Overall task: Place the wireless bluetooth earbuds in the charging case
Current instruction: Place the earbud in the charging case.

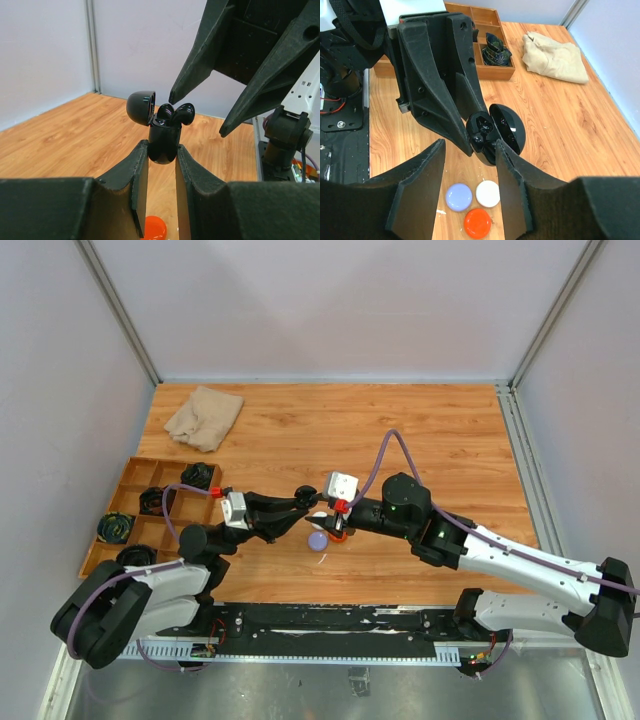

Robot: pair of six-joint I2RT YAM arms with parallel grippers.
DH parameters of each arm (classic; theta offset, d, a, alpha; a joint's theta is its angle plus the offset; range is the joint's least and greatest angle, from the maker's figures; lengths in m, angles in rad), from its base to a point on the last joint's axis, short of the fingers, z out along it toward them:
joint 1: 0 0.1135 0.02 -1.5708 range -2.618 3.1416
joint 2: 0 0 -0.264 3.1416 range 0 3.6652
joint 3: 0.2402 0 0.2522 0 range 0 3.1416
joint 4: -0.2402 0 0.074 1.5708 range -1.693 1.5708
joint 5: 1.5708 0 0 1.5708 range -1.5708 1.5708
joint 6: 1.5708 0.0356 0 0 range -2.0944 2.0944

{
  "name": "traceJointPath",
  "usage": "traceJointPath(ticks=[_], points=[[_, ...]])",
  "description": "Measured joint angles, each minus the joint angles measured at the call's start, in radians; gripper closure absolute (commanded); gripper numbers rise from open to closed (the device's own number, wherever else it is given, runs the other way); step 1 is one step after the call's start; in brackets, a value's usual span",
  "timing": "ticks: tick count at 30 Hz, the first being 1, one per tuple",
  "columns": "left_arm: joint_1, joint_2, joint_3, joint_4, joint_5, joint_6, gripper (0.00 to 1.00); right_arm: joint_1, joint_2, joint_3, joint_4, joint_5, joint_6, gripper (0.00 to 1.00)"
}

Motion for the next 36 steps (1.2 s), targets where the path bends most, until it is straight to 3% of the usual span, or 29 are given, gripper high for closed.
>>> traceJointPath(ticks=[17, 36], points=[[0.0, -0.022, 0.0, 0.0, 0.0, 0.001, 1.0, 0.0, 0.016, -0.003, 0.004, -0.085, 0.024, 0.6], [0.0, -0.024, 0.004, -0.013, 0.025, 0.053, 1.0, 0.0, 0.115, 0.085, 0.027, -0.14, 0.057, 0.55]])
